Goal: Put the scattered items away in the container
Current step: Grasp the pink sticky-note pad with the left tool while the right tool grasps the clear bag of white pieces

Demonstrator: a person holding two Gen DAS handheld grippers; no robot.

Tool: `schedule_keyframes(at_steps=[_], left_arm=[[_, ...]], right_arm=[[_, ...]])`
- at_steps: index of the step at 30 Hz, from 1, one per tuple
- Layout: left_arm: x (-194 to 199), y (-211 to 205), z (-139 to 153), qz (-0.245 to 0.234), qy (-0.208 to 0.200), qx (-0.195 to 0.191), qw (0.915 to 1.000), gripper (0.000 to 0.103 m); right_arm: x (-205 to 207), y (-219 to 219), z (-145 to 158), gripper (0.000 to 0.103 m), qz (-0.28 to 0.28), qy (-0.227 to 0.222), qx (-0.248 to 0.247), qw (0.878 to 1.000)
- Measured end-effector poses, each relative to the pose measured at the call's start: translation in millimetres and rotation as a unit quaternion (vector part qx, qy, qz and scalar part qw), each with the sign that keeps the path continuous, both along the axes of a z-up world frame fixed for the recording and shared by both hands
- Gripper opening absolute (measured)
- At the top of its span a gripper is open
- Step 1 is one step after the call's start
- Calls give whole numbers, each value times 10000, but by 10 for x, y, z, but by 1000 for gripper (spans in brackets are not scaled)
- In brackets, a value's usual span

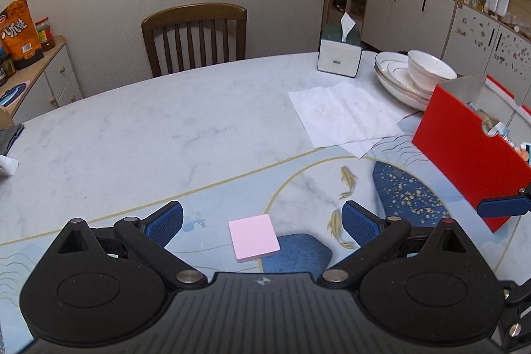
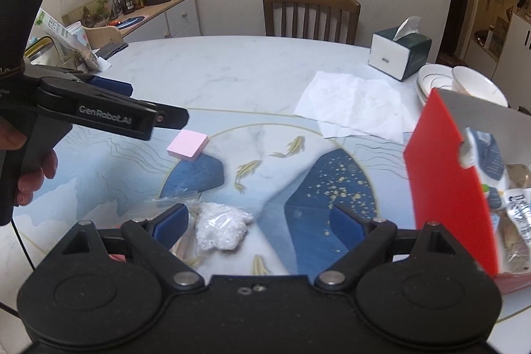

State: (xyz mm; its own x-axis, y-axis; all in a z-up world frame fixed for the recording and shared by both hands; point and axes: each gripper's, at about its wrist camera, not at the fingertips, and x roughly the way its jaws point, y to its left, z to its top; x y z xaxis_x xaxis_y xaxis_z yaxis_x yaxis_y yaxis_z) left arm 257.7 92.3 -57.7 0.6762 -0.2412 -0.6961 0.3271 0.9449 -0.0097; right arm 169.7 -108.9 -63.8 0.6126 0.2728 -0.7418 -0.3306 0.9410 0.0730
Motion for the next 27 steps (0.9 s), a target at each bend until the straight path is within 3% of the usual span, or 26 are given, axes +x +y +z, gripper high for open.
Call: schedule_keyframes(at_steps=[15, 27], left_arm=[[280, 19, -444, 120, 407, 33, 9991, 102], [361, -10, -625, 166, 547, 90, 9983, 101]], right_arm=[[188, 213, -387, 87, -7, 476, -77, 9988], [299, 280, -495, 75, 80, 697, 22, 9975]])
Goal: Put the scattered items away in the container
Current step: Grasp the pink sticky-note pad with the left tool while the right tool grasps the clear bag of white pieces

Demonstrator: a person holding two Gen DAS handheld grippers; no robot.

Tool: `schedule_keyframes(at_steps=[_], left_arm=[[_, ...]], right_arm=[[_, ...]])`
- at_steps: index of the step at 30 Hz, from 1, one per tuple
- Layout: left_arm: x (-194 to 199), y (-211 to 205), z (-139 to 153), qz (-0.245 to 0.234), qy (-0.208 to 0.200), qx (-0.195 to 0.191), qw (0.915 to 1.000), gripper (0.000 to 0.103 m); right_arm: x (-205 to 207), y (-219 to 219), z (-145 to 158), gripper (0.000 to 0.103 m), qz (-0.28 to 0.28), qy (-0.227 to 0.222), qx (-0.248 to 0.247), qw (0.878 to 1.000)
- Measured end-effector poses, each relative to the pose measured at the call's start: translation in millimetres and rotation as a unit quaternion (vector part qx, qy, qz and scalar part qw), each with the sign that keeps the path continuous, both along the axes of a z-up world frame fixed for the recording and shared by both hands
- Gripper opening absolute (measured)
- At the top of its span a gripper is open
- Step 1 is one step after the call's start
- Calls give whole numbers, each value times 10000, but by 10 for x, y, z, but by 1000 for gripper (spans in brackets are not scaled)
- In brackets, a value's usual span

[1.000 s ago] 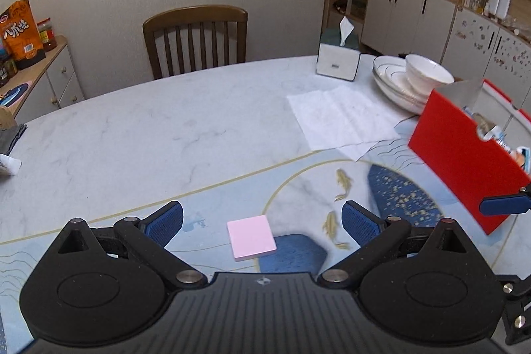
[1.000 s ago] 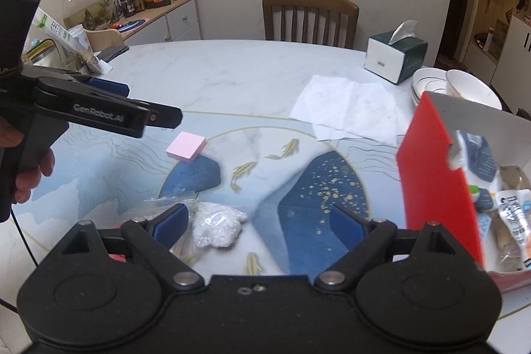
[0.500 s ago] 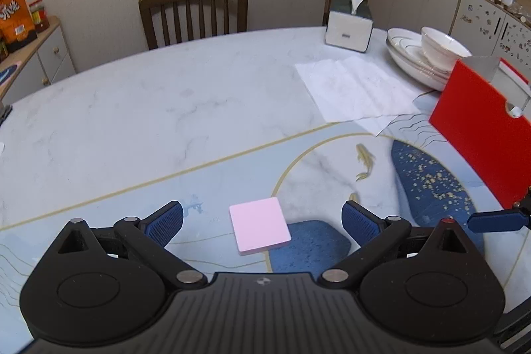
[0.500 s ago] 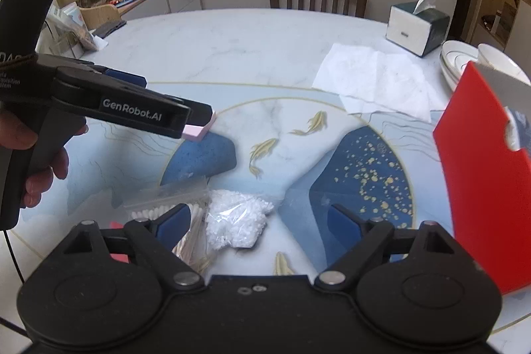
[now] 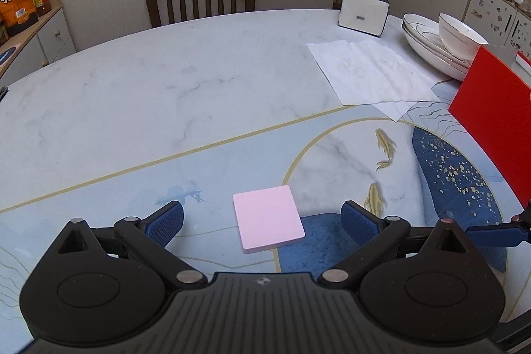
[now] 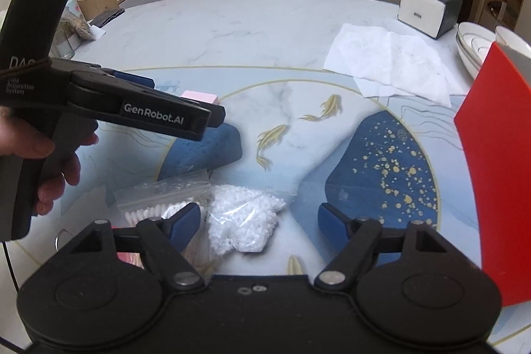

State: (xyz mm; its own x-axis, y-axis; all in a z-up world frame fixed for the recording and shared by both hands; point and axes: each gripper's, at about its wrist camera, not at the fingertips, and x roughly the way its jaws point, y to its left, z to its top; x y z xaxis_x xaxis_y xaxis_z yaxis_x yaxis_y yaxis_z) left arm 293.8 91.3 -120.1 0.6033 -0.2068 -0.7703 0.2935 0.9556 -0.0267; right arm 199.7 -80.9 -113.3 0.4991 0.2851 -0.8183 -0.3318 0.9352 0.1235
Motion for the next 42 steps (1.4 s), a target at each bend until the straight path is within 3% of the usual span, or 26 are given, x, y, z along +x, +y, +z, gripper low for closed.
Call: schedule_keyframes(at_steps=[8, 17, 22, 26, 33, 42], left_arm=[[7, 18, -30, 37, -1, -57, 10000, 99], [-31, -40, -106, 35, 18, 56, 10000, 82], [-38, -75, -93, 22, -78, 170, 9998, 65], [-51, -86, -69, 2, -120, 210, 9997, 43], [-76, -110, -41, -6, -92, 285, 9996, 43], [-206, -152, 146, -57, -146, 186, 9997, 43]], right_arm=[[82, -102, -62, 64, -219, 177, 88, 9996], [76, -6, -72, 59, -52, 44, -235, 9997], [50, 29, -73, 54, 36, -38, -451, 9990], [43, 33, -68, 42, 32, -93, -527, 9986], [47, -28, -38, 33, -62, -92, -455, 9989], [-25, -160, 122, 31, -185, -206, -282, 9992]])
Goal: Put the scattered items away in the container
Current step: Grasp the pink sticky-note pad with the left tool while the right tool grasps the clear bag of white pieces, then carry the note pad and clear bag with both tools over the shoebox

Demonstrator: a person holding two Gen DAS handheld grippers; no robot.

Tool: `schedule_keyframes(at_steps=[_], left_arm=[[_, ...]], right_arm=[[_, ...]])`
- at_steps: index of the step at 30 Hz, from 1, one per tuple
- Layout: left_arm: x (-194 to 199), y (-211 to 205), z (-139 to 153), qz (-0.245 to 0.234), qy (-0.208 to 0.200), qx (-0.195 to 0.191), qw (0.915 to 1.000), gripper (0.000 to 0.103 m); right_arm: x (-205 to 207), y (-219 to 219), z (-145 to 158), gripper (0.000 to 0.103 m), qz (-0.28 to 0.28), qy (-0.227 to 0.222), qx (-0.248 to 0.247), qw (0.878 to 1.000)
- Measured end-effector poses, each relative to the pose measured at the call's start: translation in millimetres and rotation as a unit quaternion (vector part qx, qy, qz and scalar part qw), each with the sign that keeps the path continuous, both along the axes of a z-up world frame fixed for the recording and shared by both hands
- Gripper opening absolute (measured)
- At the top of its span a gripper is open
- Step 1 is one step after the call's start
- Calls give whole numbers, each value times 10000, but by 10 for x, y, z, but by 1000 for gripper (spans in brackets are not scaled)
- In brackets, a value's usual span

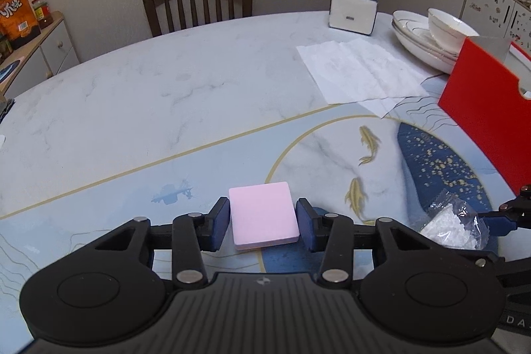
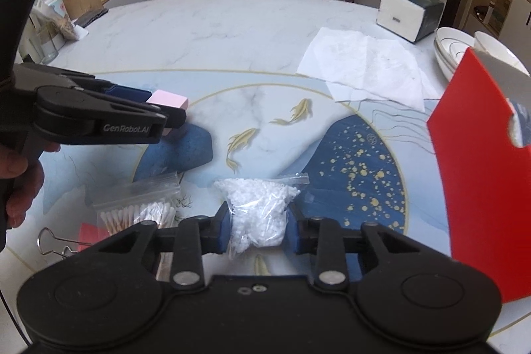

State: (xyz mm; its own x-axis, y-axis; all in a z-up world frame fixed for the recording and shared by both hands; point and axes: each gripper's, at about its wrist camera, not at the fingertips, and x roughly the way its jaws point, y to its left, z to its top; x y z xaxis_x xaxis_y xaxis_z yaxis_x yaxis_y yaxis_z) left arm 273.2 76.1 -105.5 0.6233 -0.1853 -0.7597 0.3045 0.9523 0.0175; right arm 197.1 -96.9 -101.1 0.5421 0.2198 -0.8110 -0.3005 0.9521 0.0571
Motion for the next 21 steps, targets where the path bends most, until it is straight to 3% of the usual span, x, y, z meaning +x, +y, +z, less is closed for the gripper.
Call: schedule_keyframes(at_steps=[21], left_arm=[[-565, -327, 702, -408, -135, -318, 9986, 43]], right_arm=[[-277, -487, 627, 30, -234, -429, 440, 9978]])
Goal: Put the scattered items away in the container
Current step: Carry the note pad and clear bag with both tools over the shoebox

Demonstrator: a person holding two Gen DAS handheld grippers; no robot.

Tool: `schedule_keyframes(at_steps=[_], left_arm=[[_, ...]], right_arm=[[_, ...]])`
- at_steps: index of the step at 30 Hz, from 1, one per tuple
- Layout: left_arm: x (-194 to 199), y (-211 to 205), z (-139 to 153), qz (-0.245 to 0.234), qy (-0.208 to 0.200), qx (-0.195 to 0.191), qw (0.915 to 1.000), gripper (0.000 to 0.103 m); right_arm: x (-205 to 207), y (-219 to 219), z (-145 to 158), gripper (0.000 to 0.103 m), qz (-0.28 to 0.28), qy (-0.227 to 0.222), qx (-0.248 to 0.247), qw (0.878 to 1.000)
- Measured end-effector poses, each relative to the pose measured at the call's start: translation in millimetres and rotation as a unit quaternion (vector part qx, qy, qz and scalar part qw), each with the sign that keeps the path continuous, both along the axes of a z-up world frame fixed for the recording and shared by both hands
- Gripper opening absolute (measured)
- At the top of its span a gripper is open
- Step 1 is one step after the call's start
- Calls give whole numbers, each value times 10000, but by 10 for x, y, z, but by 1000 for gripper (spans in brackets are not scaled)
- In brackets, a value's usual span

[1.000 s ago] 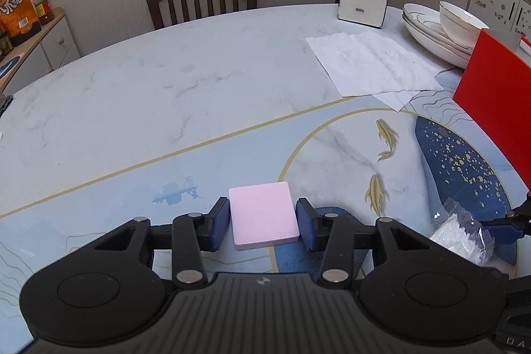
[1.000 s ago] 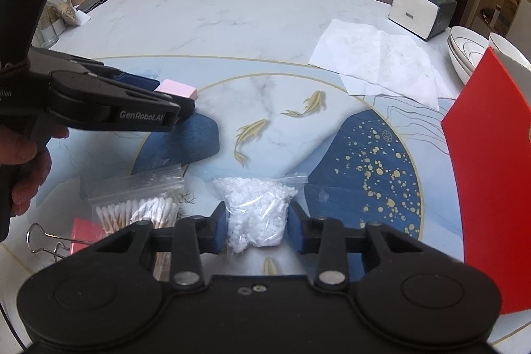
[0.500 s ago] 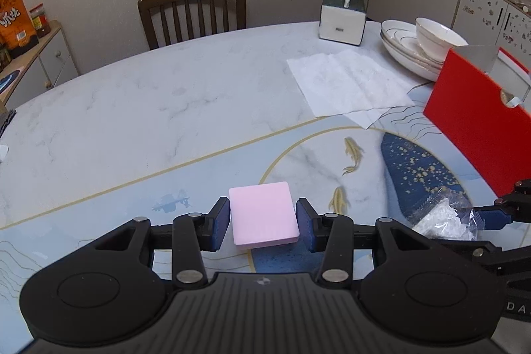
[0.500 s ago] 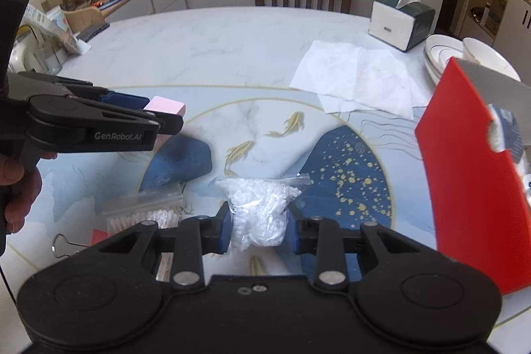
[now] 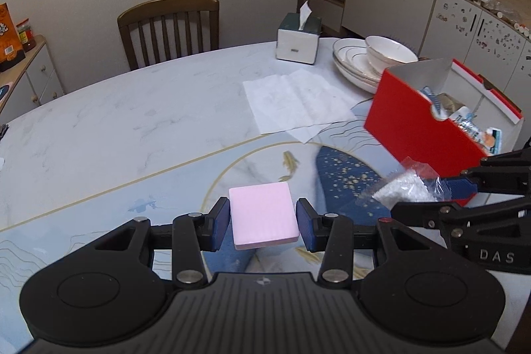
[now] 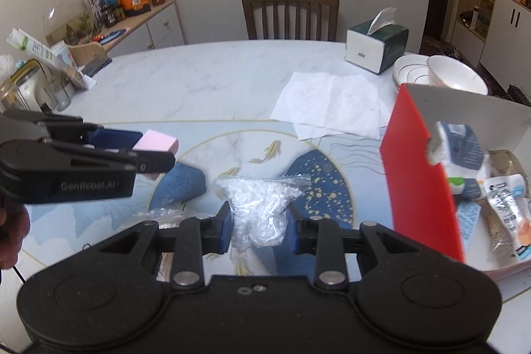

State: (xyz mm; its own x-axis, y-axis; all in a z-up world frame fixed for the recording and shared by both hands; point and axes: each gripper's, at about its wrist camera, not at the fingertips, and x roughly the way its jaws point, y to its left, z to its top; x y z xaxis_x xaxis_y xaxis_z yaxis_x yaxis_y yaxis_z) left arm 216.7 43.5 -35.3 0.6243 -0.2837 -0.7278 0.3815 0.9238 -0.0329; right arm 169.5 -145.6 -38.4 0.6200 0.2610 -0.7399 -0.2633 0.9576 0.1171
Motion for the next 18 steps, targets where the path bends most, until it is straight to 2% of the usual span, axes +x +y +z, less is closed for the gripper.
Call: schedule_keyframes(at_steps=[9, 18], left_arm=[[-209, -323, 215, -267, -17, -159, 9995, 43], [-287, -853, 350, -620, -95, -259, 9977, 43]], right_arm=[[-125, -352, 221, 30, -106, -127, 88, 9998], [-218, -889, 338, 30, -352, -223, 122, 9991]])
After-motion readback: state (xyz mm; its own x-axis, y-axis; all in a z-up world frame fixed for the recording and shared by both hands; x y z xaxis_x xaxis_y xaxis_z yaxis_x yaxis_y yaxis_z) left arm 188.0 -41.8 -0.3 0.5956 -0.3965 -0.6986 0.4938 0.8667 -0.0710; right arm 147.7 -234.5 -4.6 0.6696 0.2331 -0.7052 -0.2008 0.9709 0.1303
